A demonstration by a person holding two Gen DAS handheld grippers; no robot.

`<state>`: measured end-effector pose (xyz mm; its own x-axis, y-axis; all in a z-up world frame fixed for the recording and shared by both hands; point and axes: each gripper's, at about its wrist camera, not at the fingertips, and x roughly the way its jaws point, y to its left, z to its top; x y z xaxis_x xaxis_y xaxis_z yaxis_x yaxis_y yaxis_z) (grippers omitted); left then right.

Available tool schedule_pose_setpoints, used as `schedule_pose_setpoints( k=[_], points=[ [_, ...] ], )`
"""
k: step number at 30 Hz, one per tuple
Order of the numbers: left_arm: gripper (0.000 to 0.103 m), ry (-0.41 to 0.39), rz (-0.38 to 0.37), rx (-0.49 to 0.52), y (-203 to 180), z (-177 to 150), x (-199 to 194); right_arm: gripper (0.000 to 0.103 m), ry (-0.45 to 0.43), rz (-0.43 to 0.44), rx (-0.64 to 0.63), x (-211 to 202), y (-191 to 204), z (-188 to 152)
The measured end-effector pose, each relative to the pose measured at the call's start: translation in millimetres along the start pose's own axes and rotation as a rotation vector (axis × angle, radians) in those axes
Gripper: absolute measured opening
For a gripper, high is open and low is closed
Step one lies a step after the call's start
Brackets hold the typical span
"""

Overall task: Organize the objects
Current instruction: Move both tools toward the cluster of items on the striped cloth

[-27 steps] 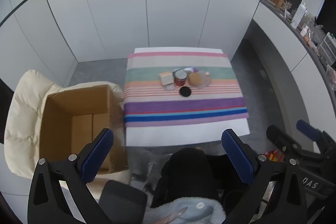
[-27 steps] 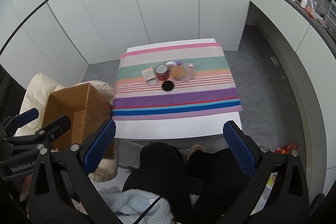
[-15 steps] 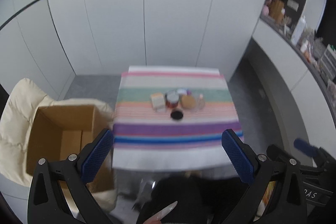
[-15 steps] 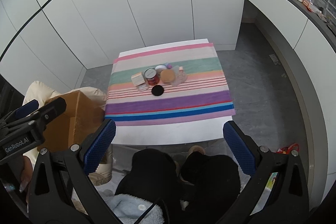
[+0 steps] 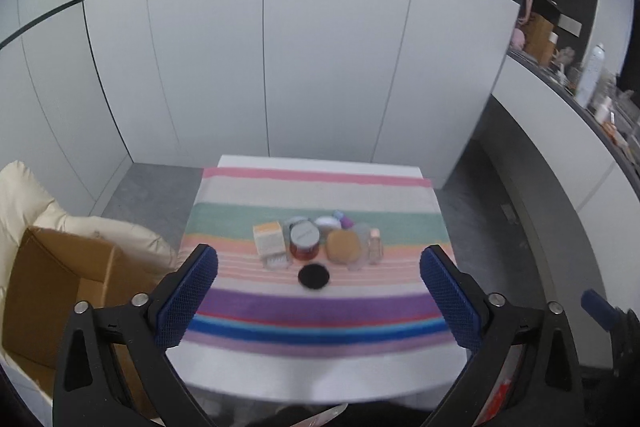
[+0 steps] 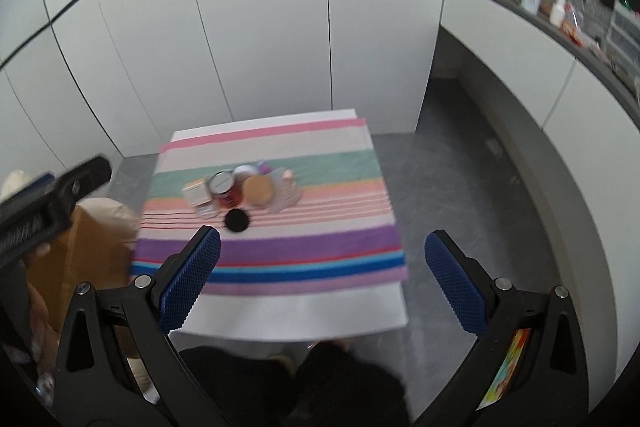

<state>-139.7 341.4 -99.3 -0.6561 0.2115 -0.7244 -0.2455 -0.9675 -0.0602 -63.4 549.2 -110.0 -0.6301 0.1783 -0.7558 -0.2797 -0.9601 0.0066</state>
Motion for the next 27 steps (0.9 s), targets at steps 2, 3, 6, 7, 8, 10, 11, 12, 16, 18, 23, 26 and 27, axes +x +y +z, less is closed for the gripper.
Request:
schedule_pose_setpoints(
  k=[2,3,6,7,8,10,11,12,16,18,23,26,27],
  points=[
    [0.100,-0.020,0.042,0.033,-4.3,-5.7,17.5,0.103,-0.006,0.000,-0.010,20.3,-2.2,5.3],
    [0.100,-0.010,0.052,0.050,-6.9,-8.8,27.0,0.103,-0.005,0.013,-0.010,28.9,-3.7,7.0],
    [0.100,0.052,0.063,0.077,-6.8,-26.6,64.1,0.103,0.024,0.066,-0.021,58.2,-4.0,9.0],
    [0.100,0.079,0.063,0.069,-3.8,-34.1,78.7,0.103,0.035,0.085,-0.023,68.4,-4.2,8.1],
    [0.100,0.104,0.063,0.060,-1.0,-41.3,91.2,0.103,0.045,0.104,-0.022,79.6,-4.4,7.3],
    [0.099,0.147,0.059,0.039,6.6,-53.9,114.5,0.103,0.052,0.129,-0.028,100.4,-3.6,4.5],
    [0.096,0.167,0.062,0.032,12.3,-60.5,127.2,0.103,0.048,0.137,-0.036,108.1,-1.8,1.8],
    [0.094,0.179,0.068,0.032,15.7,-64.9,135.9,0.103,0.043,0.140,-0.048,116.8,-0.1,-0.8],
    [0.090,0.228,0.111,0.006,32.9,-83.6,175.1,0.103,0.052,0.144,-0.109,166.6,12.6,-9.0],
    [0.090,0.263,0.098,-0.036,44.3,-90.6,194.6,0.103,0.078,0.163,-0.119,193.0,17.9,-12.1],
    [0.090,0.301,0.083,-0.067,49.4,-99.7,234.1,0.097,0.136,0.190,-0.063,255.4,27.6,-11.5],
    [0.090,0.317,0.071,-0.050,38.8,-101.9,255.4,0.086,0.164,0.185,-0.027,290.3,31.0,-5.9],
    [0.090,0.321,0.066,-0.046,34.2,-102.2,260.7,0.084,0.175,0.189,-0.019,302.4,33.0,-4.1]
  ],
)
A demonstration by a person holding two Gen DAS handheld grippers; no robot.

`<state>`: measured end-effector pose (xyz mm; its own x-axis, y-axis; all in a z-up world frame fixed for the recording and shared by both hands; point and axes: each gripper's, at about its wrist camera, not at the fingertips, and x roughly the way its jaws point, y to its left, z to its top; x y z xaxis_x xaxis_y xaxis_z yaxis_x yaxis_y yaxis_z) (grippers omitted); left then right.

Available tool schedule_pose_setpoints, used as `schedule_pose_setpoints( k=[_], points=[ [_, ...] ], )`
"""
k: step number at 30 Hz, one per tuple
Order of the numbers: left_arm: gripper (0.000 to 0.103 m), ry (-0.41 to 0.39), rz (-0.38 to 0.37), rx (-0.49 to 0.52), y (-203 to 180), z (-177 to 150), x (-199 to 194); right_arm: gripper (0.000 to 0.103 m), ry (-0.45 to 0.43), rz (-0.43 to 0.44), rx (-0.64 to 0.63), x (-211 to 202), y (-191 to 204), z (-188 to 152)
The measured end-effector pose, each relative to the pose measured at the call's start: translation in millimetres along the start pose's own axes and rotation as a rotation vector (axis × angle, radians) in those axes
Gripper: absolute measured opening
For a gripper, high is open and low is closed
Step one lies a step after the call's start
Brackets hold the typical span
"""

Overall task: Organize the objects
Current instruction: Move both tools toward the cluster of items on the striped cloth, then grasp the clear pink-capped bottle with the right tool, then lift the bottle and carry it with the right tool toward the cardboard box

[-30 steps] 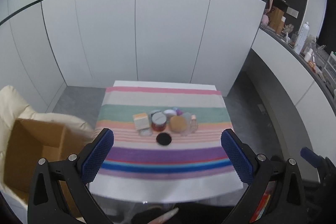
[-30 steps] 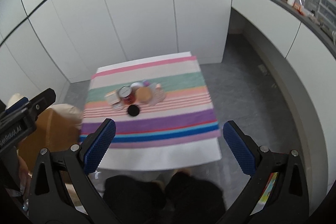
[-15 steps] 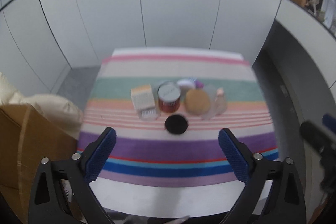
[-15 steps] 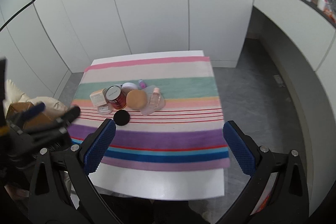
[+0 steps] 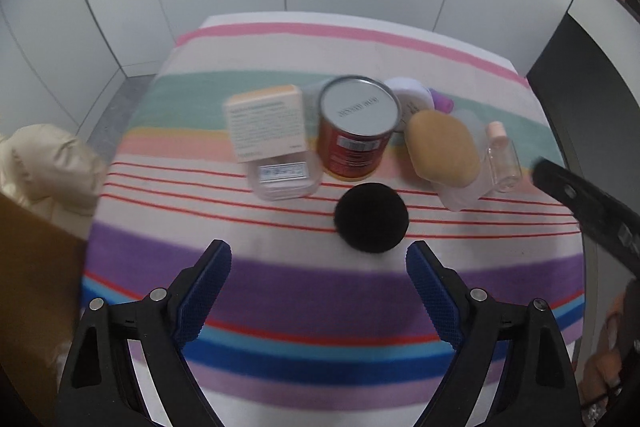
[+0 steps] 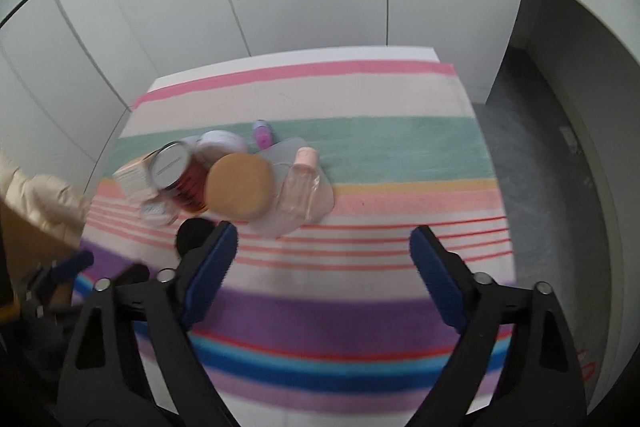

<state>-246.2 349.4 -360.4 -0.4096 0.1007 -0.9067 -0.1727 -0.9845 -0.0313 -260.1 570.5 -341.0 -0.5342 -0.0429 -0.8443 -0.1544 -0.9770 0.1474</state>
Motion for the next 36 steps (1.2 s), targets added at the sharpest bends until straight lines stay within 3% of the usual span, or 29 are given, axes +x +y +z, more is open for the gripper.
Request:
schedule_pose_setpoints(
  k=[2,6,9,12,13,14,15,27,36],
  points=[
    [0.090,0.008,0.001,0.019,-8.4,2.6,14.1,0.072,0.015,0.005,0.010,16.9,-0.2,5.7],
    [0.090,0.025,0.005,0.029,-19.3,8.1,43.3,0.064,0.045,-0.016,0.013,46.3,0.7,13.2],
    [0.092,0.027,0.000,0.019,-22.7,10.0,58.5,0.045,0.067,-0.015,-0.014,63.8,5.0,13.0],
    [0.082,-0.022,0.014,0.062,-32.5,12.5,58.8,0.034,0.040,-0.036,-0.083,64.1,13.6,13.5],
    [0.070,-0.041,0.008,0.077,-37.1,13.4,57.5,0.030,0.039,-0.042,-0.094,63.9,14.1,12.8],
    [0.049,-0.051,0.004,0.085,-40.0,13.7,55.2,0.028,0.044,-0.036,-0.093,63.0,12.5,11.9],
    [0.042,-0.057,0.003,0.090,-43.4,14.7,53.7,0.028,0.050,-0.024,-0.083,62.1,9.9,10.5],
    [0.028,-0.042,0.037,0.077,-44.4,22.6,33.9,0.028,0.063,-0.059,-0.062,29.7,-1.8,9.6],
    [0.026,-0.074,0.043,0.059,-45.2,40.0,-19.3,0.028,0.030,-0.060,-0.049,-24.9,-4.6,11.2]
  ],
)
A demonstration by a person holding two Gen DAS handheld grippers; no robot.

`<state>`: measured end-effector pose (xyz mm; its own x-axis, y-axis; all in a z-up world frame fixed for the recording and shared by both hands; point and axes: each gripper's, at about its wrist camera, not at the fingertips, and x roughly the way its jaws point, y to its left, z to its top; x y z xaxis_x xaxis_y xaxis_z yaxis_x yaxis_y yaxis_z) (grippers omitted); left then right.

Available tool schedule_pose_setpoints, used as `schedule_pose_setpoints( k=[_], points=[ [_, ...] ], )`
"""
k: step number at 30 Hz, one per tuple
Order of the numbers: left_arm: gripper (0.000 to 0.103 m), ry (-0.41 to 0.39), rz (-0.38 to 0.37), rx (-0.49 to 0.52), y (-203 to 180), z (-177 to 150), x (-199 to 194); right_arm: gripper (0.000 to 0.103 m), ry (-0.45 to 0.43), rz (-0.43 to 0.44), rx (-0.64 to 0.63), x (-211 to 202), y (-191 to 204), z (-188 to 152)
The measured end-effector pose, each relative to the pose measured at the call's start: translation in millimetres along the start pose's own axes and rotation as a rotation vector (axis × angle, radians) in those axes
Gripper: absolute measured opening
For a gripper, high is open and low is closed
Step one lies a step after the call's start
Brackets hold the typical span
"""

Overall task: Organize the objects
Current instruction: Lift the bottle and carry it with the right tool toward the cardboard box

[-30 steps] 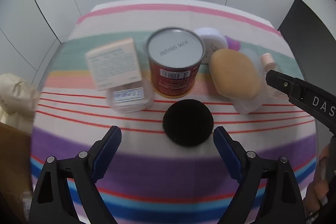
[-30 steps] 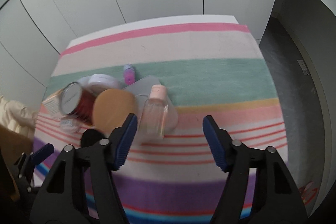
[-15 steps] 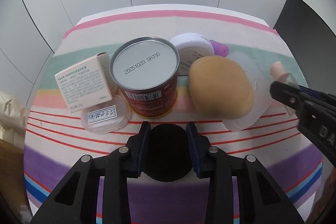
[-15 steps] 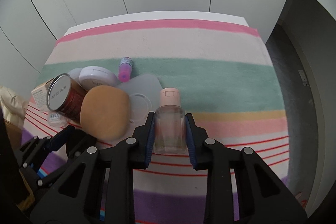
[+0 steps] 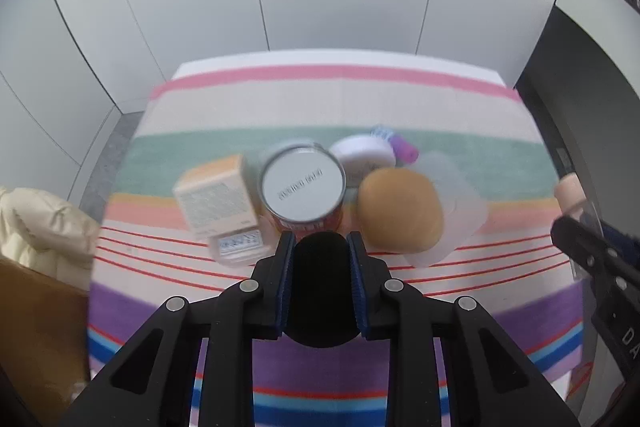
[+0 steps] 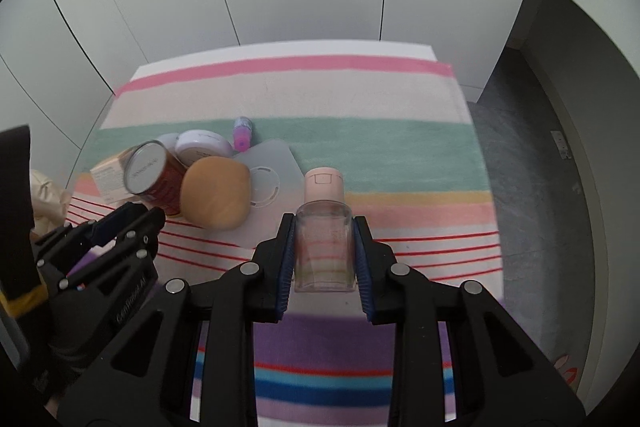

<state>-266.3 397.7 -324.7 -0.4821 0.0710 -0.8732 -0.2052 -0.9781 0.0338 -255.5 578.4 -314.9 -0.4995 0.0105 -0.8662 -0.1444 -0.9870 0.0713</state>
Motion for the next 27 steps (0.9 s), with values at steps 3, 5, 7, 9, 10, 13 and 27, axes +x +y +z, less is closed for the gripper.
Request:
schedule_pose_setpoints(
  k=[3,5,7,9,10,13,27],
  points=[
    [0.026,-0.021,-0.012,-0.018,2.9,10.3,-26.4,0.028,-0.013,-0.002,0.012,-22.3,-2.3,2.9],
    [0.026,-0.042,-0.006,-0.022,4.7,18.3,-46.7,0.028,-0.030,-0.005,0.017,-42.2,-3.6,7.3],
    [0.026,-0.064,-0.007,-0.025,6.2,26.8,-69.3,0.028,-0.050,-0.011,0.012,-63.7,-2.0,14.2],
    [0.026,-0.086,-0.009,-0.028,10.9,36.4,-89.0,0.028,-0.071,-0.016,0.006,-82.5,-0.9,18.8],
    [0.026,-0.098,-0.011,-0.030,12.4,40.7,-99.5,0.028,-0.080,-0.020,0.004,-93.2,-0.6,22.1],
    [0.026,-0.142,-0.002,-0.030,18.2,55.8,-138.8,0.028,-0.109,-0.018,0.006,-127.0,-0.1,34.3],
    [0.026,-0.279,-0.006,-0.053,50.9,106.5,-289.8,0.028,-0.249,-0.010,-0.039,-260.6,26.8,76.2]
  ],
)
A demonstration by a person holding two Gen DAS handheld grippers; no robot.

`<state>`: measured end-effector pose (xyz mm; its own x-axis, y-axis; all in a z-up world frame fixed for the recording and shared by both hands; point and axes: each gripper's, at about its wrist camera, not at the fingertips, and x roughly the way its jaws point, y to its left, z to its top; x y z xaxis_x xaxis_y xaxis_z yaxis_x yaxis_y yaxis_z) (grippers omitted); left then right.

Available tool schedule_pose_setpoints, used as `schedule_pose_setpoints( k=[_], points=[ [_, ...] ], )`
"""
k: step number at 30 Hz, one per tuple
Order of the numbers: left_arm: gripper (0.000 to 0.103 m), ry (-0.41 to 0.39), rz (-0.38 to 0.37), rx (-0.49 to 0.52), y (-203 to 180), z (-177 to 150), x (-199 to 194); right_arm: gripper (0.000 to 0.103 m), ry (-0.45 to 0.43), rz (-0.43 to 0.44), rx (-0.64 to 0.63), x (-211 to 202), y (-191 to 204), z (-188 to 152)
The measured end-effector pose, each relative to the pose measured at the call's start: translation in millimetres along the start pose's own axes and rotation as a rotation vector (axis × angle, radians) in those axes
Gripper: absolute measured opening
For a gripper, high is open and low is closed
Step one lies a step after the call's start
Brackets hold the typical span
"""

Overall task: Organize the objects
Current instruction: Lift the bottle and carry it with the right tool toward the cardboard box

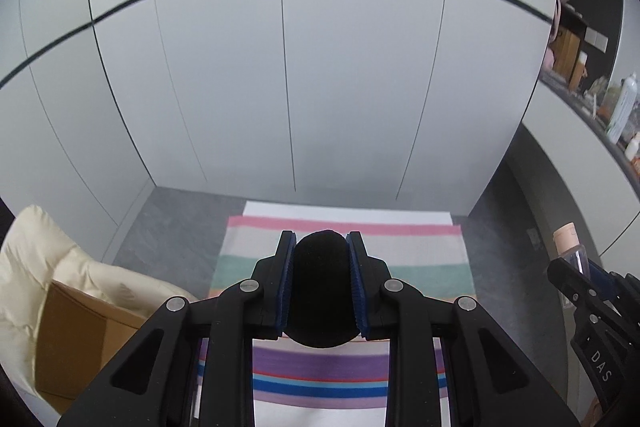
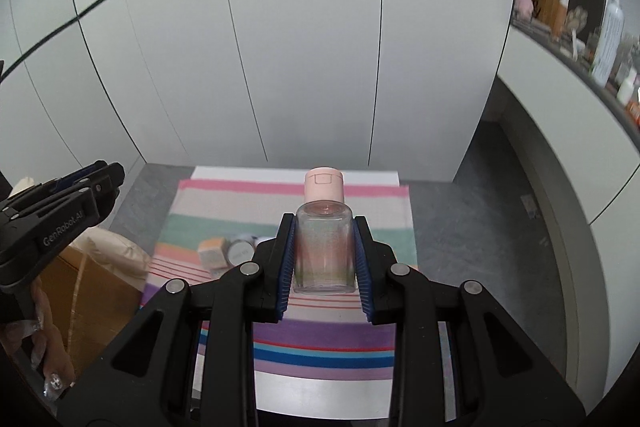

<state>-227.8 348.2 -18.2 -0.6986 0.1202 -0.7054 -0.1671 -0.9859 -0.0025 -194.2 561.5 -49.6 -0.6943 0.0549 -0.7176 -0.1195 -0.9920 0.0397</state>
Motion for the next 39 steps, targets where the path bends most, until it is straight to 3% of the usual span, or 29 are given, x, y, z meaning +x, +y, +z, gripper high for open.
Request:
schedule_pose_setpoints(
  k=[12,31,39],
  points=[
    [0.026,-0.057,-0.020,0.002,5.3,14.7,-70.1,0.028,-0.093,0.021,-0.034,-80.0,30.1,31.2],
    [0.026,-0.083,-0.012,0.002,18.9,-11.9,-118.2,0.028,-0.093,0.004,-0.013,-114.2,42.4,12.0],
    [0.026,-0.093,-0.040,0.031,22.8,-51.2,-143.6,0.028,-0.082,0.022,-0.006,-130.4,41.0,-18.0]
  ],
)
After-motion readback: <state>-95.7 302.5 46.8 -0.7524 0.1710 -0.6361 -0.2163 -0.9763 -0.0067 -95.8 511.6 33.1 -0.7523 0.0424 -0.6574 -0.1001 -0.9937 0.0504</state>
